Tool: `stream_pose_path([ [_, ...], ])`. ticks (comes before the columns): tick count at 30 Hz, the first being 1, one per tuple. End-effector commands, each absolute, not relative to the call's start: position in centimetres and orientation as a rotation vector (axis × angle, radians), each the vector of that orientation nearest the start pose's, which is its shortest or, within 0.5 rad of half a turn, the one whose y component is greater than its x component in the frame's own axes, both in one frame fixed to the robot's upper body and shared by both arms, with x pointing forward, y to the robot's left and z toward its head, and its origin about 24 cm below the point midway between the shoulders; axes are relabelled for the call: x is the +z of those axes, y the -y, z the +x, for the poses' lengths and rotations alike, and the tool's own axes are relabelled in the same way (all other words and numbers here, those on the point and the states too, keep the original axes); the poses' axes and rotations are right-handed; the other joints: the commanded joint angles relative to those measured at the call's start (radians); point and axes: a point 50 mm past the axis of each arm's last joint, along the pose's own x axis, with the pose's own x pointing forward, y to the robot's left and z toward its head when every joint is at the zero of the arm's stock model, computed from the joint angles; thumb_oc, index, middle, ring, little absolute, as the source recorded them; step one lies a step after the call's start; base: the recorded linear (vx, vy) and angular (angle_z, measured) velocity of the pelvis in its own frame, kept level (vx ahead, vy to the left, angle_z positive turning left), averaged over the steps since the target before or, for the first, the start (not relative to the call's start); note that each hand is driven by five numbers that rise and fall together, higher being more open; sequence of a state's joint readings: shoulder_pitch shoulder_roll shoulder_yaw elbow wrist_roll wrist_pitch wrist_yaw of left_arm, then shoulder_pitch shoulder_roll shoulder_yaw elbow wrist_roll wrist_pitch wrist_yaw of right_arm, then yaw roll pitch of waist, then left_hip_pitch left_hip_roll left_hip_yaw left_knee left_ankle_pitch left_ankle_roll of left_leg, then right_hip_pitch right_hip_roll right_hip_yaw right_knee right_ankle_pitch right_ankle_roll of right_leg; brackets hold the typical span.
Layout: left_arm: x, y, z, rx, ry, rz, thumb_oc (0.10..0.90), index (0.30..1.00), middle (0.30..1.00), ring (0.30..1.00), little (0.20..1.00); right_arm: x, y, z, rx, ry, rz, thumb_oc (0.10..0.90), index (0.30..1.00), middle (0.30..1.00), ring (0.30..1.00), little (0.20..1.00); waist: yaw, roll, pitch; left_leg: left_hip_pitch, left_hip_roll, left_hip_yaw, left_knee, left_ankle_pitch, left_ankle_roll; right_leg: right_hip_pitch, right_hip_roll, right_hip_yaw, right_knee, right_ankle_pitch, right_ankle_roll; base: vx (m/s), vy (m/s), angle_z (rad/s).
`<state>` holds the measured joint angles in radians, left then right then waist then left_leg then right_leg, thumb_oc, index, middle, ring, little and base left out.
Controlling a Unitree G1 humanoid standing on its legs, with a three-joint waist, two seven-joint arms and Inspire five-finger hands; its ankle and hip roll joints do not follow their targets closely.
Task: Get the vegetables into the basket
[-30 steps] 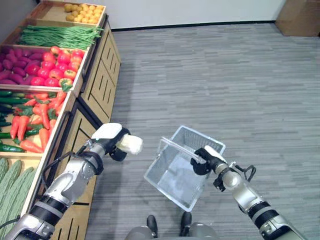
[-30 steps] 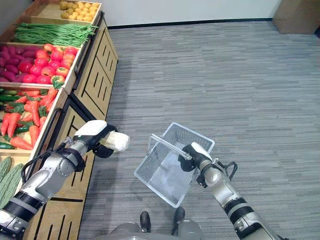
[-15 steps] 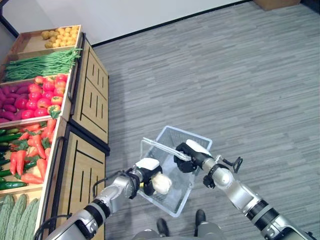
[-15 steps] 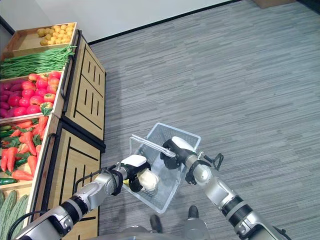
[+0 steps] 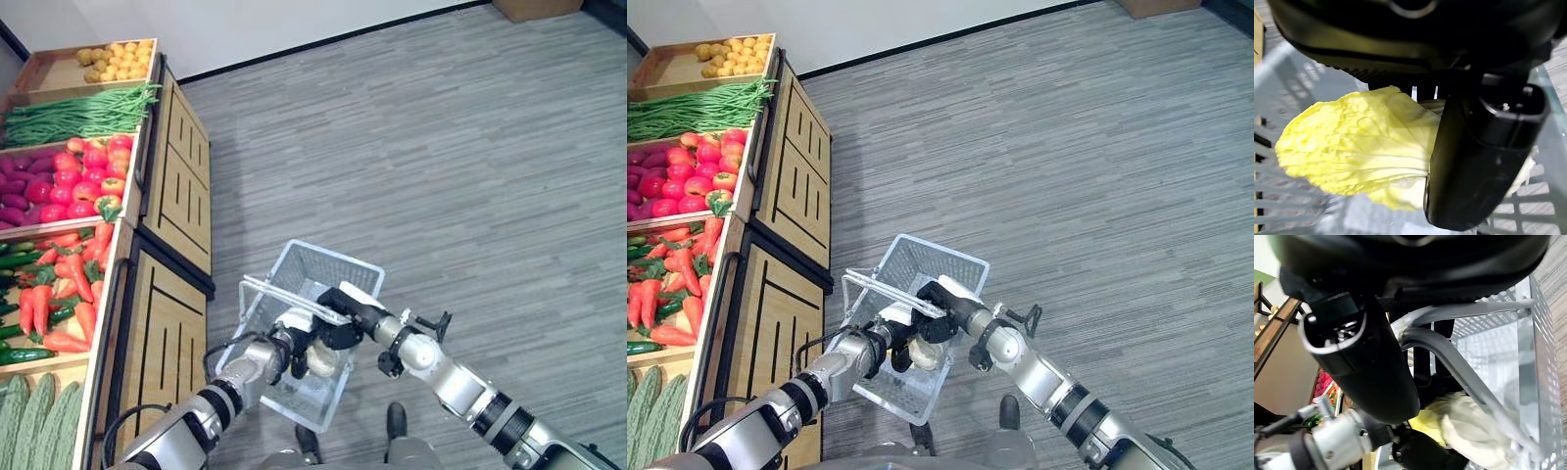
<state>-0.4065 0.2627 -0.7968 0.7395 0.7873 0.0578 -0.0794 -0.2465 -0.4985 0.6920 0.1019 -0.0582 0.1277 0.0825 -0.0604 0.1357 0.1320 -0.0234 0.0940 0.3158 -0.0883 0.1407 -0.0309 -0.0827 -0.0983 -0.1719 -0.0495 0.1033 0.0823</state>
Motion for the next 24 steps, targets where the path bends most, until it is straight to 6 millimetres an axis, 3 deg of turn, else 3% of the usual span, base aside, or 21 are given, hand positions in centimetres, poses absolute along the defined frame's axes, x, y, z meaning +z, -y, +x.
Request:
stream_pose_path([
  [1, -4.7, -10.1, 28.9, -0.769, -0.178, 1.588, 0.9, 1.0, 1.0, 1.0, 1.0, 9.8, 4.2, 25.8, 0.803, 0.305, -0.468, 0.4, 0.3, 0.3, 0.3, 0.3, -0.007, -0.066, -0.06, 0.038, 0.023, 0.027, 0.001, -0.066, -0.073, 0.053, -0.103, -0.015, -0.028, 0.037, 0.091, 0.0, -0.016, -0.03],
  [8, -5.2, -10.0, 28.7, -0.775, -0.198, 1.574, 0.9, 1.0, 1.0, 1.0, 1.0, 9.6, 3.9, 26.0, 0.805, 0.291, -0.456, 0.4, 0.3, 0.3, 0.3, 0.3, -0.003, -0.075, -0.064, 0.05, 0.027, 0.021, 0.001, -0.069, -0.074, 0.068, -0.099, -0.02, -0.026, 0.03, 0.088, 0.0, -0.003, -0.01],
  [14, -5.1, -10.1, 28.7, -0.776, -0.206, 1.549, 0.9, 1.0, 1.0, 1.0, 1.0, 7.4, 4.6, 26.6, 0.776, 0.195, -0.508, 0.4, 0.3, 0.3, 0.3, 0.3, 0.004, -0.084, -0.072, 0.066, 0.029, 0.012, 0.001, -0.073, -0.072, 0.089, -0.097, -0.026, -0.019, 0.02, 0.085, 0.0, 0.0, 0.0],
  [20, -2.8, -11.5, 29.1, -0.713, -0.14, 1.451, 0.9, 1.0, 1.0, 1.0, 1.0, 1.9, 9.6, 26.9, 0.624, -0.022, -0.758, 0.4, 0.3, 0.3, 0.3, 0.3, 0.028, -0.092, -0.09, 0.085, 0.029, -0.009, 0.001, -0.082, -0.071, 0.119, -0.098, -0.044, -0.013, 0.005, 0.084, 0.02, 0.013, 0.07],
  [21, -2.1, -12.2, 29.3, -0.683, -0.129, 1.417, 0.9, 1.0, 1.0, 1.0, 1.0, 0.8, 11.2, 26.8, 0.578, -0.087, -0.78, 0.4, 0.3, 0.3, 0.3, 0.3, 0.034, -0.092, -0.091, 0.086, 0.028, -0.014, 0.001, -0.082, -0.07, 0.122, -0.099, -0.048, -0.012, 0.004, 0.085, 0.01, 0.016, 0.06],
  [24, -2.6, -14.8, 28.3, -0.63, -0.214, 1.338, 0.9, 1.0, 1.0, 1.0, 1.0, -2.5, 15.1, 25.9, 0.475, -0.269, -0.85, 0.4, 0.3, 0.3, 0.3, 0.3, 0.046, -0.101, -0.1, 0.09, 0.026, -0.026, 0.001, -0.084, -0.069, 0.134, -0.1, -0.059, -0.011, 0.001, 0.087, 0.02, 0.023, 0.14],
])
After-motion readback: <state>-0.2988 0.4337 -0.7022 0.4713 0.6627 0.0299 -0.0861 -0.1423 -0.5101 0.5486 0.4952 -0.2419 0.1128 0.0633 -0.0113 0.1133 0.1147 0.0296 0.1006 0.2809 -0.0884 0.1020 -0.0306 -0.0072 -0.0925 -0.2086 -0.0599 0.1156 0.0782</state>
